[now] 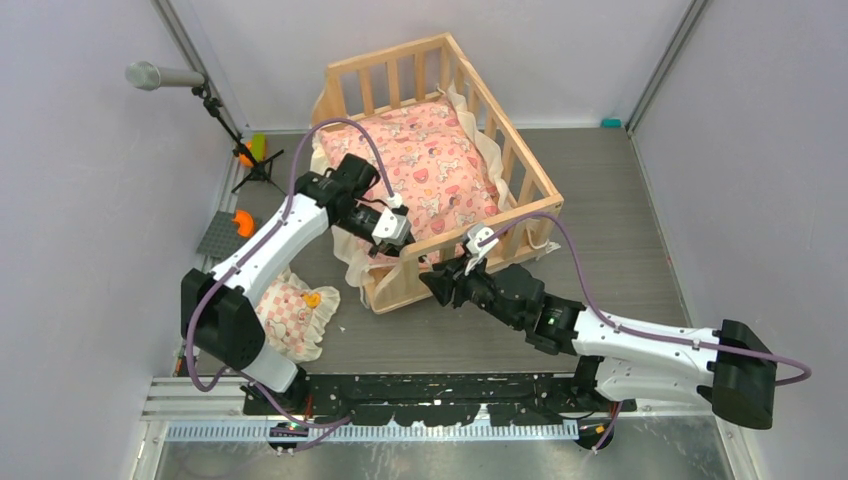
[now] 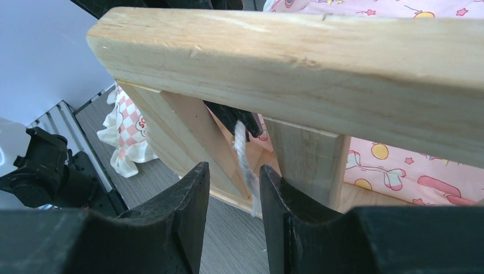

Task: Set up the pet bed
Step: Cross the ropes on the bed frame.

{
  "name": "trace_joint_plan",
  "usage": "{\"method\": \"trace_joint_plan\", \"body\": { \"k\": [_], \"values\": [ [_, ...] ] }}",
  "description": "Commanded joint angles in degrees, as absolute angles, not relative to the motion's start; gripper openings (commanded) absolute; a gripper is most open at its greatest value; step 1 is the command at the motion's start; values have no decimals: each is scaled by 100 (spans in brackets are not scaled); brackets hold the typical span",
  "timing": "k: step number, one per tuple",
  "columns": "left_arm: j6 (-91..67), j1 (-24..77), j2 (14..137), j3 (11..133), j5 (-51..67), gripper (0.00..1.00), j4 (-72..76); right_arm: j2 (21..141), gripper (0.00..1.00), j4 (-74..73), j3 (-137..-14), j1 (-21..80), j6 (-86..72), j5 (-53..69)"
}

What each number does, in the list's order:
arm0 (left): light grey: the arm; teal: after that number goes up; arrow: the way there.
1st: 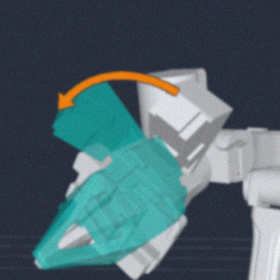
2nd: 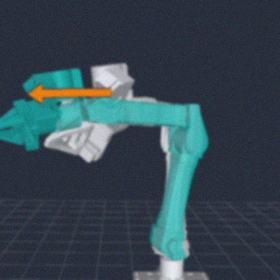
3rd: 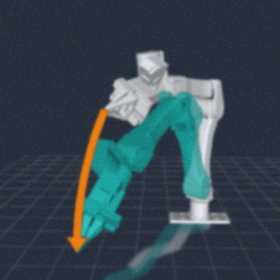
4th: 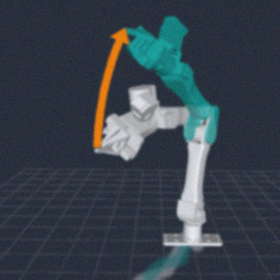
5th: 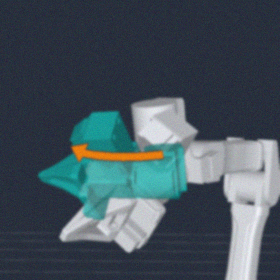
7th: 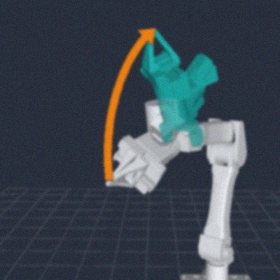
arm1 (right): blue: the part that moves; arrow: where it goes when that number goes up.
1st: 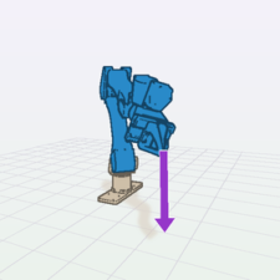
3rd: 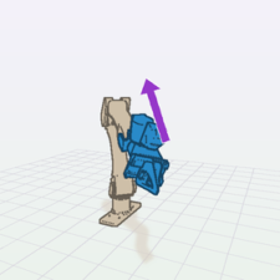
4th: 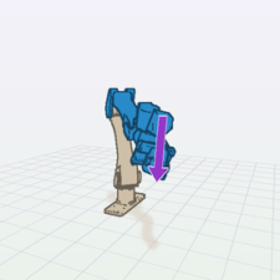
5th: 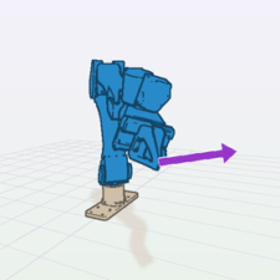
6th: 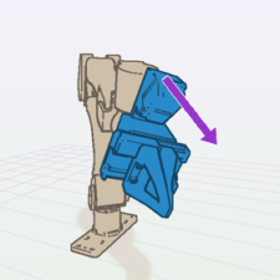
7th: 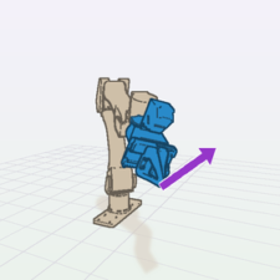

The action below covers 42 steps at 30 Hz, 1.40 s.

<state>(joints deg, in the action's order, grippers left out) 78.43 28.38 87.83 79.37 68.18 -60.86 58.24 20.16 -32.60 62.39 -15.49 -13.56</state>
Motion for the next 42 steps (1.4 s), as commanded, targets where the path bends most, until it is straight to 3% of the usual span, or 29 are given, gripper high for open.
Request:
{"method": "trace_joint_plan", "body": {
  "k": [1,7,16,20,24,26,28,29,34,38,42],
  "values": [
    [8323,3058,8868,8165,7368,0,-7188,5983,44,2450,-3242,6070,-1445,-2376],
    [8482,3059,8878,8209,7350,0,-7391,6161,39,2632,-3216,6073,-1394,-2645],
    [8486,3059,8908,8230,7396,0,-7431,6083,1,2663,-3112,6072,-1336,-2637],
    [8486,3056,8938,8262,7404,1,-7464,5883,0,2608,-2995,6072,-1332,-2452],
    [8401,3059,8892,8238,7347,14,-7389,5693,0,2306,-2994,6072,-1347,-2021],
    [8191,3059,8833,8209,7268,30,-7259,5601,0,2096,-3033,6069,-1415,-1721],
    [7987,3057,8744,8150,7154,61,-7088,5521,0,1865,-3073,6072,-1514,-1341],
    [7849,3053,8667,8100,7097,67,-6944,5489,0,1740,-3094,6072,-1569,-1173],
    [5769,3059,7960,7267,6537,71,-4545,5364,0,1224,-3059,6124,-1842,-584],
    [4003,3050,6999,6267,6001,84,-2310,5162,0,1051,-2880,6219,-1952,-502],
    [3132,3041,6399,5822,5561,92,-1495,4963,0,838,-2757,6306,-1975,-382]
  ]
}}
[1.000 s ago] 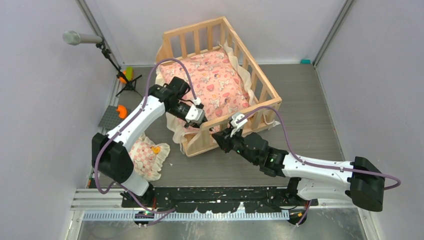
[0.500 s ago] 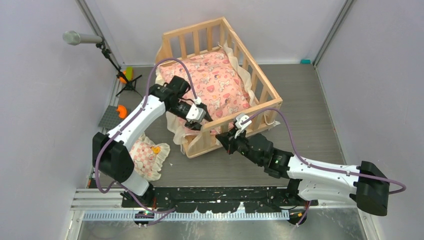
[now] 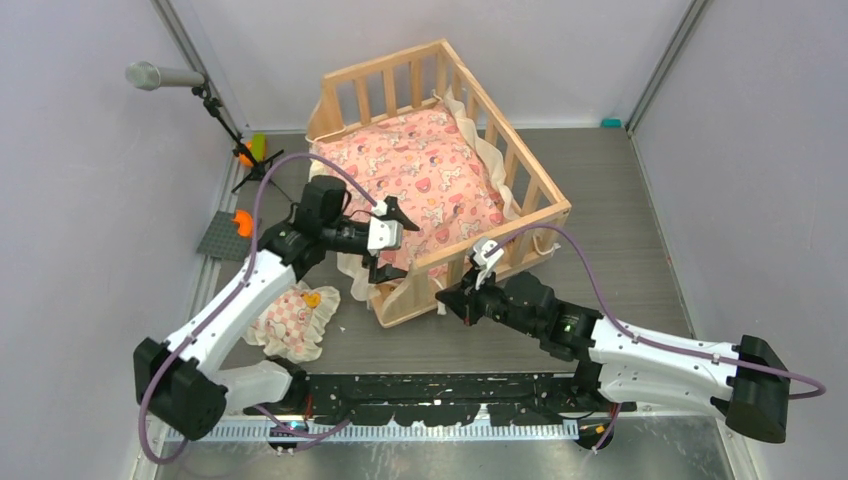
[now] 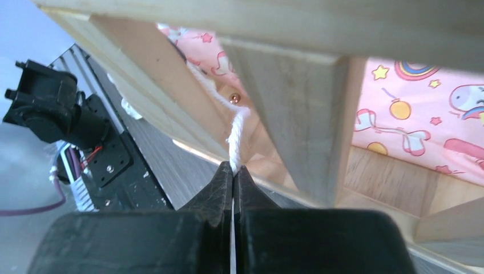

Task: Set up the pet bed
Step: Cross the ropes on the bed frame.

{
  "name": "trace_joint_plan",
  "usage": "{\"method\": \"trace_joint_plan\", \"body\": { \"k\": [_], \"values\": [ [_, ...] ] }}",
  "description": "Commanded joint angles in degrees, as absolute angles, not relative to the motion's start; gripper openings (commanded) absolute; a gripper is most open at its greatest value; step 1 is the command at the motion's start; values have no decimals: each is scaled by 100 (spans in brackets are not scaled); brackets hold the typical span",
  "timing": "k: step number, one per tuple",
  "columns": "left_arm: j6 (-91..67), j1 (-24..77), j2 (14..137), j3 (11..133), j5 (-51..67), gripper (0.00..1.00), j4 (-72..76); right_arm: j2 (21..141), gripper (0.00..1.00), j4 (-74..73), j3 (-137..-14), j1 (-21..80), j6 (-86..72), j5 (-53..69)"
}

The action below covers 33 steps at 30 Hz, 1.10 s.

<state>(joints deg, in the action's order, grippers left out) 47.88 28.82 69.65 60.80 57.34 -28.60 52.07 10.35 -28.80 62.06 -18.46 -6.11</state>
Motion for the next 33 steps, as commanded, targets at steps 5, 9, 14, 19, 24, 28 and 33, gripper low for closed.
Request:
{"method": "trace_joint_plan", "body": {
  "k": [5,9,14,19,24,28,33],
  "values": [
    [2446,3041,6009,5745,4816,98,-1673,4868,0,627,-2681,6388,-1941,-222],
    [1164,3041,5611,5418,3307,100,-1501,4842,0,444,-2677,6459,-1918,-329],
    [-715,3039,4908,5122,1344,100,-1913,4736,0,711,-2478,6532,-1905,-1064],
    [-2347,3041,4010,4777,447,100,-2827,4897,0,1847,-2269,6539,-1491,-2065],
    [-3562,3041,2849,3974,-533,100,-3412,5689,0,2749,-2694,6525,-983,-2391],
    [-3937,3041,2025,3647,-1006,100,-3880,6352,0,2866,-3198,6459,-858,-2508],
    [-4013,3040,1876,3497,-1161,100,-4099,6678,0,2871,-3445,6118,-710,-2709]
  ]
}}
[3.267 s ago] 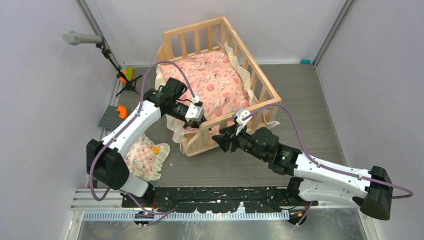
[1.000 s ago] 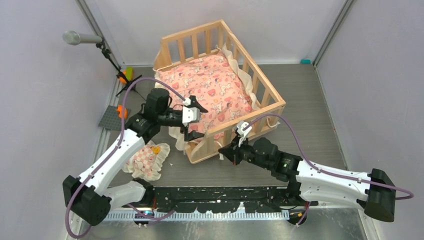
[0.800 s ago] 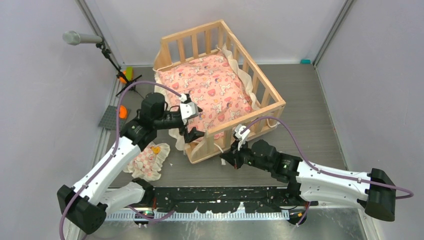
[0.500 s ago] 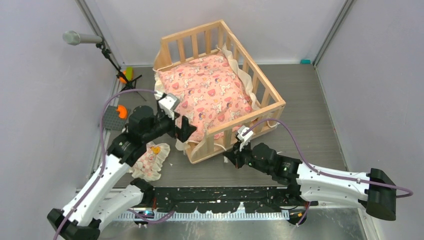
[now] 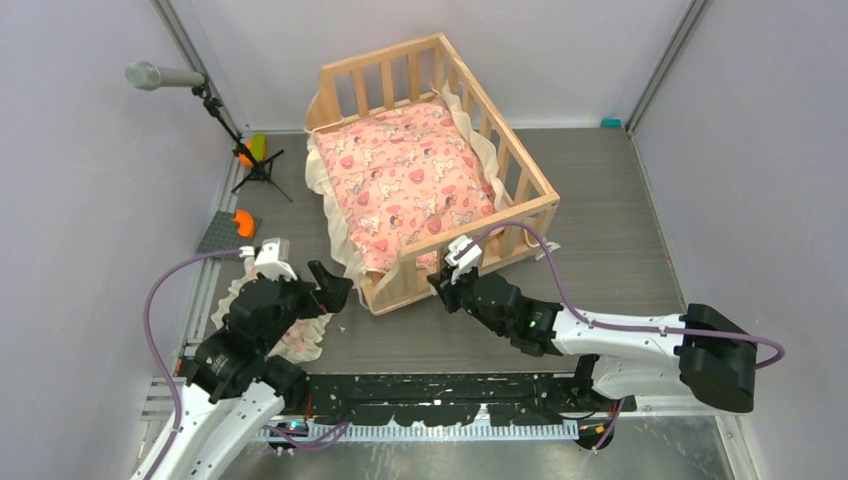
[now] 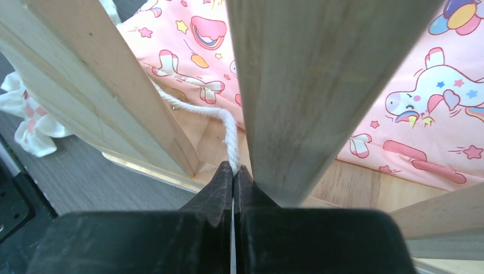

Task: Set up the pet bed
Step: Cross the ropes on the bed frame.

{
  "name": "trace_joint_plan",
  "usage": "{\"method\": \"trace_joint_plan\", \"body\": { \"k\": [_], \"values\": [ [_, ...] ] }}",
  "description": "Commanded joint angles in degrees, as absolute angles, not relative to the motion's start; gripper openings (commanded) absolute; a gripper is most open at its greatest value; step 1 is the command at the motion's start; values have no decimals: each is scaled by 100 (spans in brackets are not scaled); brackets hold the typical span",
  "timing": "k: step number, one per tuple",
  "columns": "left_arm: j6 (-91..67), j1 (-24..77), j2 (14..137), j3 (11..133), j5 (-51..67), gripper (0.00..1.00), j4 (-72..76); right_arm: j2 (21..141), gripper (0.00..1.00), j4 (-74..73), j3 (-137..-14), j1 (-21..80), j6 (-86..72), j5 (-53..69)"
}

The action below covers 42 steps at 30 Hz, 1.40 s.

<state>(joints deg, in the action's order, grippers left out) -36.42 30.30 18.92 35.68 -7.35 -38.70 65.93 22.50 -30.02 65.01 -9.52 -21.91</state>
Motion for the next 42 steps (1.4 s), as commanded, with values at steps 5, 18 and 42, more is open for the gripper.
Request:
{"method": "trace_joint_plan", "body": {
  "k": [5,18,42],
  "values": [
    [-4027,3041,2304,3479,-1205,100,-3936,6600,0,2664,-3529,5249,-901,-2205],
    [-3194,3041,2172,2620,239,96,-2316,5214,0,1261,-3103,4936,-995,111],
    [-3412,3085,2900,1210,667,43,-344,4867,0,930,-2463,5552,-1342,838]
  ]
}}
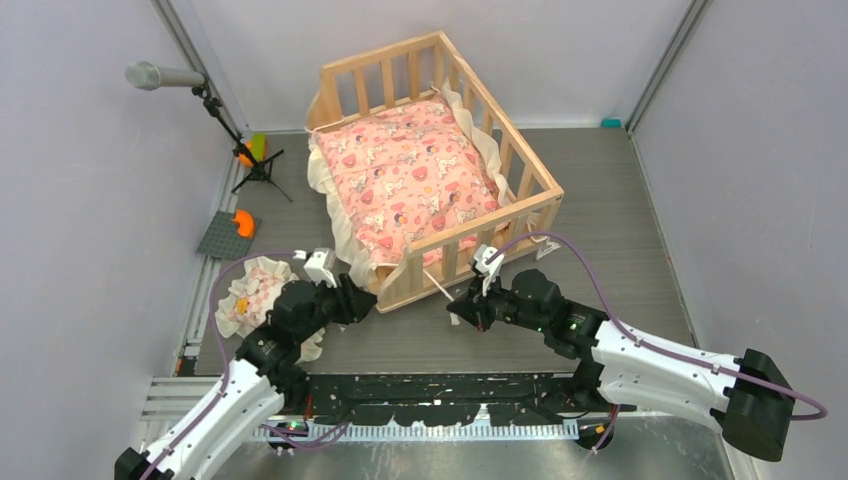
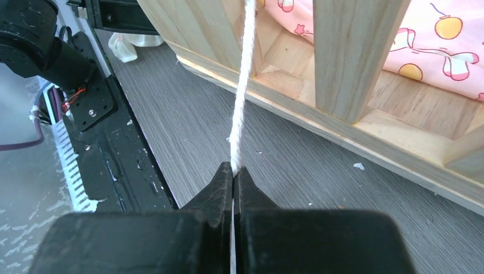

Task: Set up the pet bed
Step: Cross the ropes on the bed frame.

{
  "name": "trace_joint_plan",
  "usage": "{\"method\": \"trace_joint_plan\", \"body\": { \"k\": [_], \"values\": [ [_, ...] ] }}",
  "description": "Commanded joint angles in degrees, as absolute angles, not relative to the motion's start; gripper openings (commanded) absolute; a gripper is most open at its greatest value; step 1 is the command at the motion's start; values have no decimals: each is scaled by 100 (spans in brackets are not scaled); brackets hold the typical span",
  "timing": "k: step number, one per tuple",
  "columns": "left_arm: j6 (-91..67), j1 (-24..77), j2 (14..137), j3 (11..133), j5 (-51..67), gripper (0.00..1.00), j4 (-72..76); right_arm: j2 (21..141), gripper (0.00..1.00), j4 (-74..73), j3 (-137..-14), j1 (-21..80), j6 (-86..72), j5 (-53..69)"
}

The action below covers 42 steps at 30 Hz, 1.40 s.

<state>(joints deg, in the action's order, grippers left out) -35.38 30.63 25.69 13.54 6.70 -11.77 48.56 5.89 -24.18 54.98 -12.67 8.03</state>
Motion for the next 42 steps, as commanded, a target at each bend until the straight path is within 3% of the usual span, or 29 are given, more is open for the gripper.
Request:
{"method": "trace_joint_plan", "body": {
  "k": [1,5,10,20,28,42],
  "values": [
    [-3396,3085,3014,1200,647,42,-256,4868,0,931,-2461,5550,-1347,824],
    [-3373,3085,3499,1143,777,34,274,4878,0,931,-2437,5572,-1356,787],
    [-3372,3089,3709,1236,758,1,253,4927,0,927,-2426,5581,-1362,766],
    [-3357,3085,2837,1495,795,0,-983,4991,0,1072,-2337,5596,-1457,765],
    [-3592,3145,2920,1994,2164,0,-1631,4701,0,785,-2294,5662,-1482,1158],
    [-4038,3925,2584,2380,2908,0,-1877,4631,0,335,-2411,5773,-1473,1750]
  ]
}}
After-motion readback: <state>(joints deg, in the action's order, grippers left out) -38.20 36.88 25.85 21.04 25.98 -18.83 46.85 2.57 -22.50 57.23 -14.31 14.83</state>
